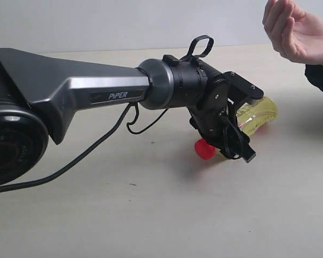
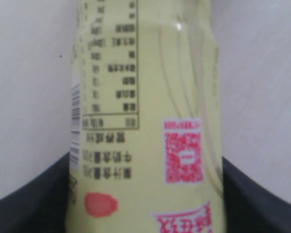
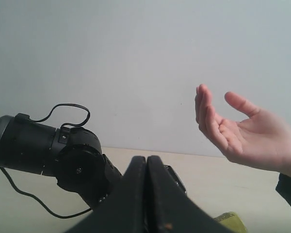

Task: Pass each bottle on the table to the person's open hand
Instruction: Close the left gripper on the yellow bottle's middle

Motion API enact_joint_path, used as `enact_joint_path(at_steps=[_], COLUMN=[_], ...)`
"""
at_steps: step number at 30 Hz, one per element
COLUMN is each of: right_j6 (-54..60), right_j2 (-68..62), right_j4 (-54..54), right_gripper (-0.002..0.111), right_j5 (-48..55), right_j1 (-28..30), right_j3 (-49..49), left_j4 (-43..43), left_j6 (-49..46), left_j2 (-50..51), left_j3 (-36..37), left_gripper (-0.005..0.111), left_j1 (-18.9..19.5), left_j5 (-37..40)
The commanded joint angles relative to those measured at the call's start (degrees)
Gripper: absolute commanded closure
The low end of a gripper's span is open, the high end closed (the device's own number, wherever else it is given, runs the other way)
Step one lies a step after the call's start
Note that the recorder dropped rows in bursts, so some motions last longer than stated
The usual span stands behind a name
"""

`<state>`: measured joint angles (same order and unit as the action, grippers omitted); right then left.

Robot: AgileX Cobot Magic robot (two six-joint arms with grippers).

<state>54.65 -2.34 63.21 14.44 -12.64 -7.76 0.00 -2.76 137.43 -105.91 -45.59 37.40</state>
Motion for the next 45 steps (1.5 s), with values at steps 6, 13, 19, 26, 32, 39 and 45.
enact_joint_path(at_steps=[6, 13, 19, 26, 32, 39, 45], right_j6=[0.06, 0.06, 0.06, 0.06, 0.06, 0.06, 0.06], right_j2=[0.29, 0.29, 0.29, 0.29, 0.29, 0.29, 0.29], right_j4=[0.24, 0.24, 0.24, 0.24, 0.24, 0.24, 0.24], right_gripper=[0.108, 0.108, 0.108, 0.108, 0.108, 0.108, 0.108], right_j5=[-0.40, -0.40, -0.40, -0.40, -0.40, -0.40, -0.40], right_j1=[0.34, 0.34, 0.34, 0.34, 0.34, 0.34, 0.34], right_j3=[0.11, 0.11, 0.11, 0.11, 0.11, 0.11, 0.11], left_j4=[0.00, 1.27, 1.40, 1.40, 1.40, 1.40, 1.40], left_j6=[0.02, -0.10, -0.10, -0.10, -0.10, -0.10, -0.10], left_j2=[-0.13, -0.89, -1.57, -1.56, -1.56, -1.56, -1.56], left_j3=[-0.21, -0.21, -0.21, -0.21, -0.21, -0.21, -0.21], left_gripper=[0.088, 0.097, 0.097, 0.097, 0.084, 0.063, 0.063], left_j1=[-0.20, -0.20, -0.20, -0.20, -0.20, -0.20, -0.20], left_j5=[-1.49, -1.73, -1.73, -0.95, -0.32, -0.32, -0.32])
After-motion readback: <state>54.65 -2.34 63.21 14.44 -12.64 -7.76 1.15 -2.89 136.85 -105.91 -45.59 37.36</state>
